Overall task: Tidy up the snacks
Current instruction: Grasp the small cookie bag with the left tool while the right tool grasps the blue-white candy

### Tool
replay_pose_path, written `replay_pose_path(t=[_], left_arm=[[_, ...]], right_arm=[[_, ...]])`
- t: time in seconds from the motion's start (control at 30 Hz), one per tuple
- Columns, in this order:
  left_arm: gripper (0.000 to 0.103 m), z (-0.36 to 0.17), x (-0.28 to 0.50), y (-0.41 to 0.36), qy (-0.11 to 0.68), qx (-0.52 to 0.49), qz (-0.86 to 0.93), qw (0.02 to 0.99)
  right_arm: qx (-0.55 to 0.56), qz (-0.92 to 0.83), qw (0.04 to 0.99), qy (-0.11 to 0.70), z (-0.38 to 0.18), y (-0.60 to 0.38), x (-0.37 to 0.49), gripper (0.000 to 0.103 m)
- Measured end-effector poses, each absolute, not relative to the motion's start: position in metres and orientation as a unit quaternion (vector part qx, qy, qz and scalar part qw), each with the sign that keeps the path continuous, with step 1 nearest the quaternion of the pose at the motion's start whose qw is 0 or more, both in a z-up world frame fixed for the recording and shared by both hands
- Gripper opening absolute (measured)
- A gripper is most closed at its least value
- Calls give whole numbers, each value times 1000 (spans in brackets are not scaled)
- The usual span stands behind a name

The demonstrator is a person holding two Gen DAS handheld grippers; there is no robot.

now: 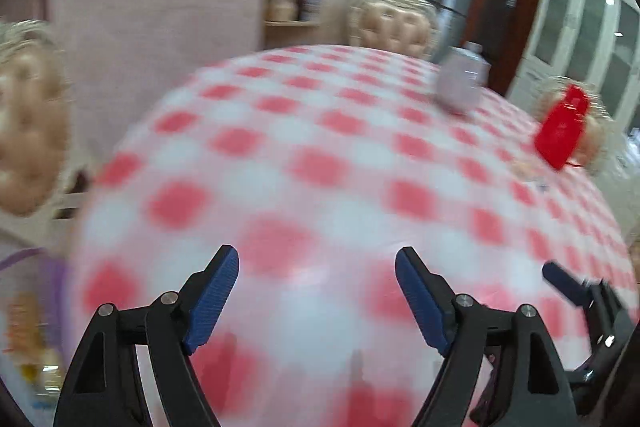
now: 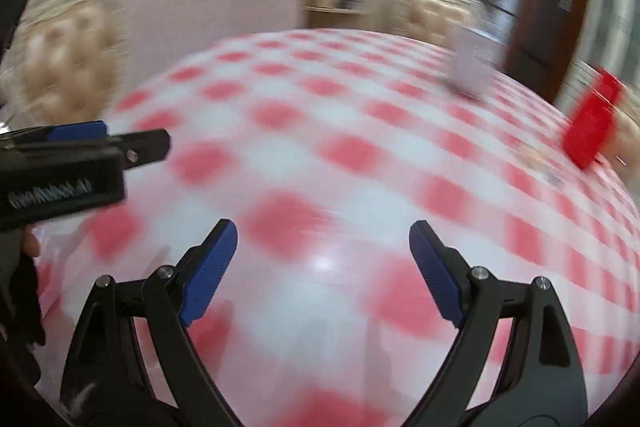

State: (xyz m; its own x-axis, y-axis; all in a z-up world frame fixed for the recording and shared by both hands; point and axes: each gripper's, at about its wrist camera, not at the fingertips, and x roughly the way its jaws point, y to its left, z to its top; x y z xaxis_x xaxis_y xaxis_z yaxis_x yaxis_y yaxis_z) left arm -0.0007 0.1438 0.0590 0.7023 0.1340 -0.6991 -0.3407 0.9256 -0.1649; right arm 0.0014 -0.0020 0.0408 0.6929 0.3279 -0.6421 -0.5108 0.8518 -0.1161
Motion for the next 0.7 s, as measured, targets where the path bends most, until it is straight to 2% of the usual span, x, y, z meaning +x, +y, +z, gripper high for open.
replay_pose_path(t=[0.03, 0.3, 0.47, 0.63, 0.7], left_arm=[[81, 59, 16, 128, 366, -147, 114, 912], [81, 48, 128, -16, 360, -124, -5, 925], [81, 35, 176, -47, 351, -122, -27, 928], [81, 30, 195, -45, 340, -91, -28, 936], [81, 32, 195, -35, 334, -96, -22, 938]], right_arm=[[-136, 208, 914, 320, 42, -25, 13, 89], [-31, 41, 934, 355, 34, -204, 92, 89], [23, 8, 928, 372, 26, -257, 132, 89], [18, 18, 927, 373, 26, -251, 185, 89], [21, 29, 927, 374, 24, -242, 200, 84]])
